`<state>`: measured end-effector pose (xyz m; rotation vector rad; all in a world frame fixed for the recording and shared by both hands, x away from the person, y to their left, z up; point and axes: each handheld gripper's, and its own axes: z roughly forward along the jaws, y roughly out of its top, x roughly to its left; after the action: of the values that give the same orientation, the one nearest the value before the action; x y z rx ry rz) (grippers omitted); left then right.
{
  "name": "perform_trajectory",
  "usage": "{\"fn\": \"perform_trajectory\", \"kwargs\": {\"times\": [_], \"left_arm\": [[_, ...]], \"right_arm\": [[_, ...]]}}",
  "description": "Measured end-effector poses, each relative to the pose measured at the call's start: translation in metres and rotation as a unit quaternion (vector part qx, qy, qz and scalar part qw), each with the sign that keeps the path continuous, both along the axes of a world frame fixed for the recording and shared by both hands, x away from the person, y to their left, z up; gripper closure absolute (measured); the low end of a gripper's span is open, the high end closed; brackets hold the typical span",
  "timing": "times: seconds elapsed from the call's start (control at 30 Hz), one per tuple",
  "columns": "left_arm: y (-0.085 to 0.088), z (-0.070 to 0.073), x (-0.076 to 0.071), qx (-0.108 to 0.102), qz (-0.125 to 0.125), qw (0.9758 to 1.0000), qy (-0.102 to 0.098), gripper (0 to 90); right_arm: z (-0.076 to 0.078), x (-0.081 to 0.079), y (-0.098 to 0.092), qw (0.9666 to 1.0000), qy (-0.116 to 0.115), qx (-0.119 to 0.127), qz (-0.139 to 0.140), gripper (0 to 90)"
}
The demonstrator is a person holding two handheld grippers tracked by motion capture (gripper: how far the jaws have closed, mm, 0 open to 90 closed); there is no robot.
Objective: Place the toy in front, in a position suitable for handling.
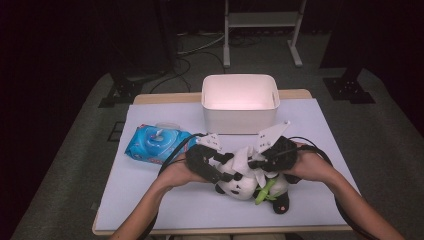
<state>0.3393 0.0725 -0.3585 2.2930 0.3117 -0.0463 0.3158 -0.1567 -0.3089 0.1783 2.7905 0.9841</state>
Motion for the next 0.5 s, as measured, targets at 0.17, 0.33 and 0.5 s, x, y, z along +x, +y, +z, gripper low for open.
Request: {"fn": "perform_trajectory", "kwargs": {"times": [0.17,0.33,0.5], "left_arm": [[-0.004,0.003,-0.004,-0.002,-0.003,0.9999,-0.010,30.7],[-0.007,0.006,-0.007,-0.006,-0.009,0.9997,-0.023,30.6],[-0.004,0.003,-0.006,-0.005,-0.010,0.9997,-0.021,30.5]], "right_arm": [[0.006,0.003,0.016,0.9999,0.000,0.009,0.009,82.5],[0.010,0.005,0.030,0.9996,0.000,0.019,0.020,82.4],[0.008,0.007,0.034,0.9995,0.000,0.019,0.025,82.4]]}}
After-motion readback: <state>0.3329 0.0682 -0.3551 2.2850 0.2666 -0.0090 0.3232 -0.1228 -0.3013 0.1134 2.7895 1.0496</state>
